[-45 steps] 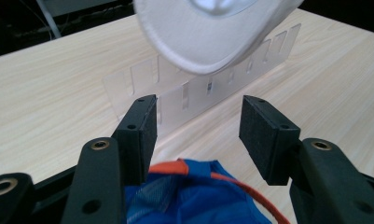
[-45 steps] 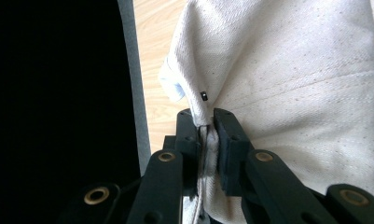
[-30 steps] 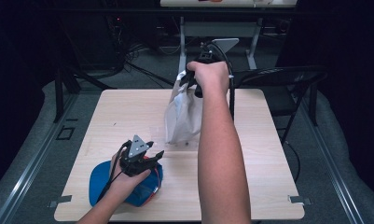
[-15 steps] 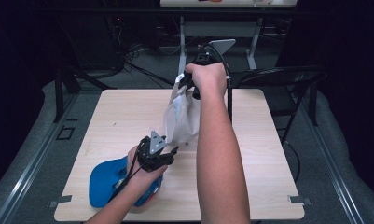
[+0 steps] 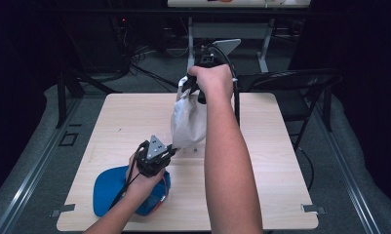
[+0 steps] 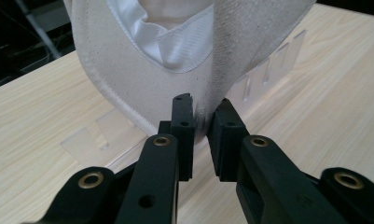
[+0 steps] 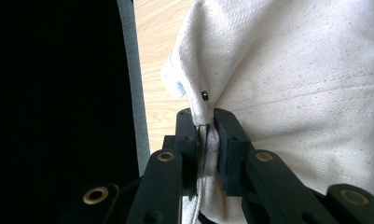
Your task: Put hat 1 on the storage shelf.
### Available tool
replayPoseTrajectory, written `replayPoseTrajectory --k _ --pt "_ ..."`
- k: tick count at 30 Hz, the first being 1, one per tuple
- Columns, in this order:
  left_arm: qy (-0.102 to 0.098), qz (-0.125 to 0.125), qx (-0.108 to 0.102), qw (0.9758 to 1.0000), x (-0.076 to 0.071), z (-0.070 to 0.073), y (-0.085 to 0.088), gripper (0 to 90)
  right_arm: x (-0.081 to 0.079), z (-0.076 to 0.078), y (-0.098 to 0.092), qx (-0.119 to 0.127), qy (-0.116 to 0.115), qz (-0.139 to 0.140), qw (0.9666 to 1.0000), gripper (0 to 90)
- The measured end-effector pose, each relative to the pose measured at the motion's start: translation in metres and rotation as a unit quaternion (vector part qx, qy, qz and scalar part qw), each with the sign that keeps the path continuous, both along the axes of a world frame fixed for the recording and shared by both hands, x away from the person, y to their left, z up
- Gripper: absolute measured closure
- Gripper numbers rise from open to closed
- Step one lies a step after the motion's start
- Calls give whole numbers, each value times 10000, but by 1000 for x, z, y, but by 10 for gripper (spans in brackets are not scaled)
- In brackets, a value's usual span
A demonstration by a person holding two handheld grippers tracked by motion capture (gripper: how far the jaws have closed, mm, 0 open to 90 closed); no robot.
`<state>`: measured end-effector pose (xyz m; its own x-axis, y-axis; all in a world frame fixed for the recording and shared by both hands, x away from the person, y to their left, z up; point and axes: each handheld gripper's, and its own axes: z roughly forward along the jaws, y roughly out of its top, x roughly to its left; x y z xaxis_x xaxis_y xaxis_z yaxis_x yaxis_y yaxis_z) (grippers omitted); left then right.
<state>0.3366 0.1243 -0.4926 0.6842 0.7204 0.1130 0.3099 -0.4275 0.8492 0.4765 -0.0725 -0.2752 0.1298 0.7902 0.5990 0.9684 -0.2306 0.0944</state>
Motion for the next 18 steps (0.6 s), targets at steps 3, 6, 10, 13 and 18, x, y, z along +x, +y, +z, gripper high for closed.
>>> replayPoseTrajectory --k 3,6,10,13,18 --pt "89 -156 -239 9996 3 1 9 818 0 2 2 -2 -5 25 10000 809" --pt "164 -345 -394 9985 6 1 16 820 -1 5 6 -41 -37 50 10000 809" --pt "302 -469 -700 9960 13 0 23 819 -2 7 9 -86 -76 51 9999 809" --pt "494 -549 -950 9927 18 -1 30 819 -1 7 10 -120 -92 58 9999 808" --pt "735 -584 -1338 9865 25 -7 42 817 0 4 18 -158 -100 125 9997 808"
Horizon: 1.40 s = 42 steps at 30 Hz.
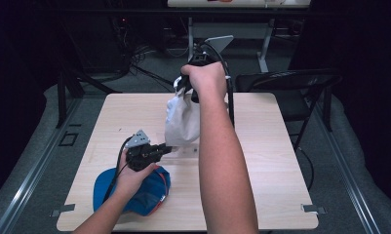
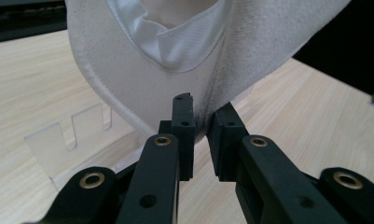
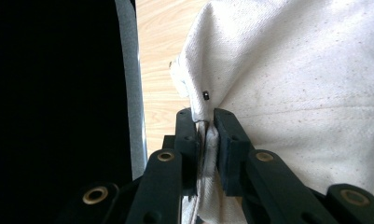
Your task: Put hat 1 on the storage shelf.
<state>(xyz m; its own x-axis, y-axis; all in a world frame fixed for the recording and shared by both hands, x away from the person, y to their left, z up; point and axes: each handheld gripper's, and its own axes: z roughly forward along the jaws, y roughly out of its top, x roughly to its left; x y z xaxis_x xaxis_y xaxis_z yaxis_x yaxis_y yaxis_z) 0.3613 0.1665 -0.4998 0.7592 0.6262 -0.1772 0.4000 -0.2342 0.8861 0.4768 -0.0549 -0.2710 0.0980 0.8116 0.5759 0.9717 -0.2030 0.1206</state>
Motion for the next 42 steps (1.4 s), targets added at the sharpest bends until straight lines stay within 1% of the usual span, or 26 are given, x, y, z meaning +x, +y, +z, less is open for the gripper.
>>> replayPoseTrajectory --k 1,3,4,6,7,9,10,12,15,20,21,22,24,25,26,27,28,30,32,35,37,38,39,40,41,42 --pt "12 54 -20 10000 0 -1 2 817 0 -1 3 -19 8 38 10000 808" --pt "-32 171 68 9998 -3 -1 4 817 0 -3 9 -18 4 107 9999 807" --pt "-69 321 142 9994 -7 -1 4 823 0 -4 14 -15 -2 189 9998 807" --pt "-126 500 201 9985 -12 -1 2 833 0 -5 19 -13 -8 265 9996 807" --pt "-126 500 201 9985 -12 -1 2 835 0 -5 19 -13 -8 265 9996 807" --pt "-70 669 164 9976 -16 -4 0 838 0 -7 25 -44 -12 355 9994 807" --pt "-70 669 164 9976 -16 -4 0 839 0 -7 25 -44 -12 355 9994 807" --pt "22 713 62 9974 -15 -7 -1 838 -1 -8 28 -59 -9 436 9990 807" --pt "136 777 36 9969 -15 -11 0 838 -1 -10 33 -158 -32 511 9986 807" --pt "315 852 37 9959 -14 -17 3 841 0 -21 38 -178 28 610 9980 807" --pt "374 829 83 9958 -13 -17 4 841 0 -21 38 -178 28 610 9980 807" --pt "366 872 127 9954 -13 -19 4 844 1 -25 39 -174 60 614 9979 807" --pt "394 874 172 9952 -13 -20 4 845 1 -26 39 -181 67 621 9979 807" --pt "456 865 210 9950 -12 -20 3 846 2 -27 39 -236 77 625 9977 807" --pt "459 919 193 9945 -12 -22 3 846 2 -29 40 -272 72 616 9977 808" --pt "477 914 292 9942 -12 -22 4 847 2 -31 40 -268 87 631 9976 807" --pt "552 904 310 9939 -11 -24 3 846 3 -34 40 -253 95 636 9976 807" --pt "647 848 467 9932 -10 -28 1 847 4 -40 41 -326 168 664 9971 807" --pt "588 876 471 9933 -10 -31 1 846 5 -48 41 -322 216 653 9971 808" --pt "646 872 429 9932 -10 -31 1 842 6 -48 39 -308 243 688 9969 808" --pt "663 915 407 9928 -10 -30 2 836 6 -49 39 -290 219 627 9974 807" --pt "628 955 381 9927 -10 -30 1 811 6 -48 38 -300 220 630 9973 806" --pt "668 973 404 9922 -11 -28 2 773 6 -48 37 -301 215 619 9974 806" --pt "696 965 312 9924 -12 -27 3 726 6 -48 36 -318 222 657 9971 806" --pt "696 965 312 9924 -12 -27 3 694 6 -48 36 -317 198 611 9974 804" --pt "639 1012 255 9925 -13 -27 3 663 6 -47 35 -320 210 633 9973 803"
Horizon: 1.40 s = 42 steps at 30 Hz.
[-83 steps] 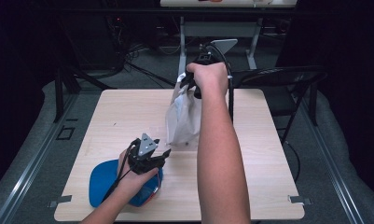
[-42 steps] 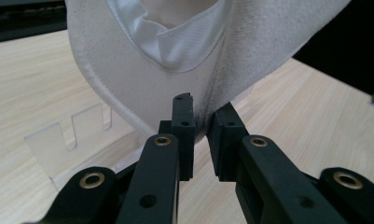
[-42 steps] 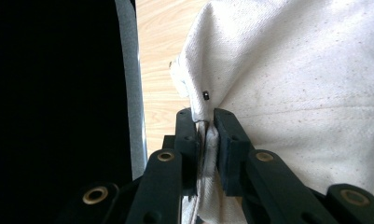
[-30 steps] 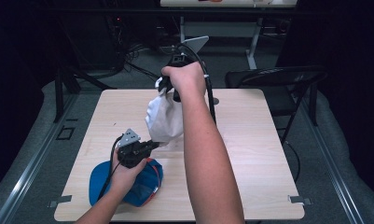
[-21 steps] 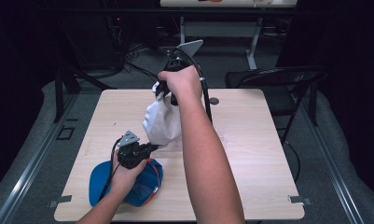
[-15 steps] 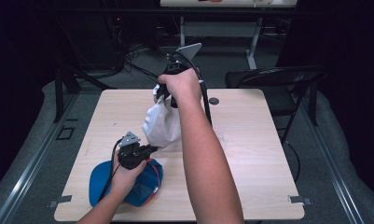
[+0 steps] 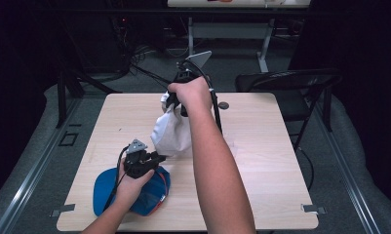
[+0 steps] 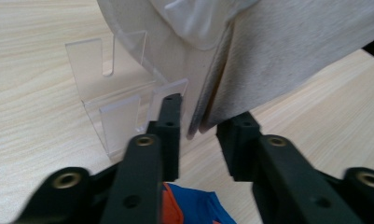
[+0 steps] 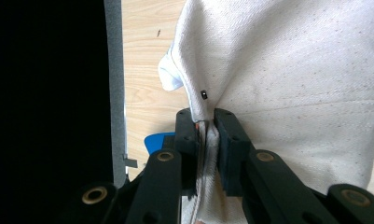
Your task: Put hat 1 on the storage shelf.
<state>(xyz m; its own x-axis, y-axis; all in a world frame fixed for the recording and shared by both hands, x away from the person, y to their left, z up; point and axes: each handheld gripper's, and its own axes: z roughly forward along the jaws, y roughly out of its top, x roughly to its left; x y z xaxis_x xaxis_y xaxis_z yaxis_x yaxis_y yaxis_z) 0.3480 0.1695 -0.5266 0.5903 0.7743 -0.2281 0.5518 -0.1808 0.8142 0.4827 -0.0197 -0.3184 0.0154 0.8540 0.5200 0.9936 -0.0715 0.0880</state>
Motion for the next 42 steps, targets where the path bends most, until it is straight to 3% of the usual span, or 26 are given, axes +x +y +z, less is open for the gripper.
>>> replayPoseTrajectory --k 8,10,17,22,23,26,29,31,36,40,42 --pt "-303 -179 49 9994 -20 14 12 548 -2 0 -1 45 -38 76 10000 735" --pt "-394 -163 115 9990 -31 19 19 506 -3 2 -2 21 -100 153 9998 663" --pt "-439 -67 133 9989 -49 27 44 460 -8 14 -5 173 -270 184 9993 603" --pt "-524 210 360 9978 -63 26 75 462 -18 33 -15 325 -617 288 9972 563" --pt "-465 266 434 9976 -65 26 81 464 -23 40 -22 331 -728 389 9960 563" --pt "-435 476 534 9965 -70 21 101 464 -34 46 -37 247 -848 556 9945 562" --pt "-364 578 531 9963 -72 18 109 464 -42 47 -48 267 -927 564 9937 559" --pt "-332 669 550 9957 -73 15 116 463 -54 41 -64 242 -967 672 9928 558" --pt "-317 856 789 9927 -74 5 129 461 -72 26 -84 270 -1061 904 9899 553" --pt "-190 852 790 9930 -75 0 137 480 -89 7 -101 273 -1287 964 9866 553" --pt "-163 849 893 9922 -76 -3 139 498 -96 -2 -107 296 -1331 975 9859 553"
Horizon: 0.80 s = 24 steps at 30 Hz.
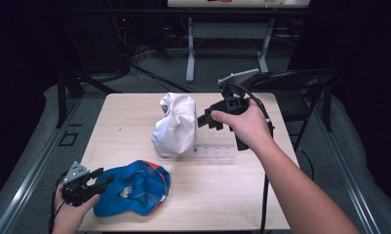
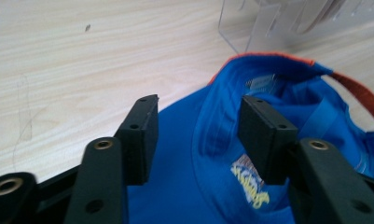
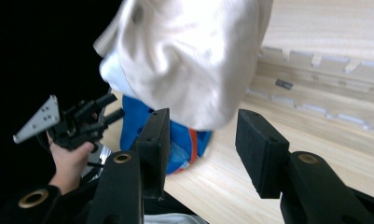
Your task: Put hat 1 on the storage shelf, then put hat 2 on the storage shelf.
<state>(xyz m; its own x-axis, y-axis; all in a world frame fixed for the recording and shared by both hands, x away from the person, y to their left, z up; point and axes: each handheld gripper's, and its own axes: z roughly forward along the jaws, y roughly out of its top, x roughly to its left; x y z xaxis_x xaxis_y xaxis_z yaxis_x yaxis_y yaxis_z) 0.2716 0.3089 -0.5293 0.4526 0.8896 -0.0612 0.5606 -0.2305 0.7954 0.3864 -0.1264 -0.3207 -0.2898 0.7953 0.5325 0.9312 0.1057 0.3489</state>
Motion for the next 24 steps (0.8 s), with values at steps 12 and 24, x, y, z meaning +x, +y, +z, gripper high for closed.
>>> replayPoseTrajectory --k 12,24 --pt "234 -117 186 9995 1 -14 -7 525 -41 -69 -21 -248 -751 100 9968 520" --pt "297 -526 -88 9981 -5 -11 -38 494 -67 -128 -40 -255 -776 -207 9964 527"
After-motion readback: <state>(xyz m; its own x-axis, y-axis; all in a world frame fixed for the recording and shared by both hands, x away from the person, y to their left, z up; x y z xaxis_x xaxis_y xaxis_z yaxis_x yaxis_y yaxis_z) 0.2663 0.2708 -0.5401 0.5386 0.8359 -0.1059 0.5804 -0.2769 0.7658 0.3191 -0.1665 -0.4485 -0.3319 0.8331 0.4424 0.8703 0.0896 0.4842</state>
